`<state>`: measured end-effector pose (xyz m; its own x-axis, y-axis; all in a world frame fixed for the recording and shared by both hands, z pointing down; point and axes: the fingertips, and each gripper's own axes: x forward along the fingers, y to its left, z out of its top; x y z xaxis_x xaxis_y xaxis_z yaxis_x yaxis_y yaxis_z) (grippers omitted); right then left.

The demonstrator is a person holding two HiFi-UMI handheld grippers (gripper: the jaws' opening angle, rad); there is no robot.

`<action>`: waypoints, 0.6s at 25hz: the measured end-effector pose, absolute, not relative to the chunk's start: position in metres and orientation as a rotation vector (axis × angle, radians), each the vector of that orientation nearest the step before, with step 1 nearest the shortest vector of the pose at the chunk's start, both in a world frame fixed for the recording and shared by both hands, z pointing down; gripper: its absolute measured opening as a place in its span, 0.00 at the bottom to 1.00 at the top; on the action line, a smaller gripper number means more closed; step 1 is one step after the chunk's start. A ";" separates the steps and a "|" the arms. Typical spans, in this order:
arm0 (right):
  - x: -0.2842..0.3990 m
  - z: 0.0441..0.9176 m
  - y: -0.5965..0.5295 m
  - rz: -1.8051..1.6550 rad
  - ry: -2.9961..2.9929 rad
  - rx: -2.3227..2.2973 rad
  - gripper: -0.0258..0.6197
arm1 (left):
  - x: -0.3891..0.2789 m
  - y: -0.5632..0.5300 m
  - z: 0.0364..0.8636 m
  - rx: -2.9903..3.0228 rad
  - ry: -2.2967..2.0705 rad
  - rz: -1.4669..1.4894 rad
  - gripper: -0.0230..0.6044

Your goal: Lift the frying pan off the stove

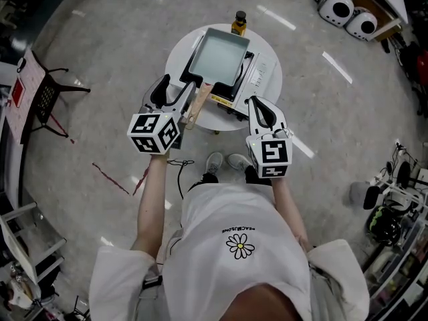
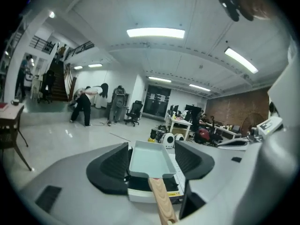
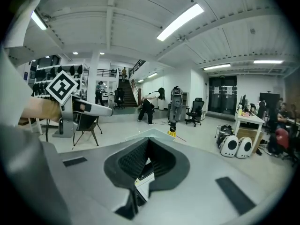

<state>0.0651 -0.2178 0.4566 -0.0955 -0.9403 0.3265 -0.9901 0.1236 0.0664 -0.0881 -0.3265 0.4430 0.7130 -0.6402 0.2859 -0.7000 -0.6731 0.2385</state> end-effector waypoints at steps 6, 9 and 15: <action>0.066 0.472 -0.206 0.292 -2.070 1.876 0.04 | -0.085 -0.333 0.505 2.322 -0.710 0.291 0.54; 0.065 0.480 -0.198 0.332 -2.049 1.867 0.04 | -0.079 -0.328 0.530 2.200 -0.574 0.289 0.54; 0.064 0.495 -0.182 0.397 -2.014 1.849 0.04 | -0.063 -0.315 0.562 1.845 -0.283 0.180 0.53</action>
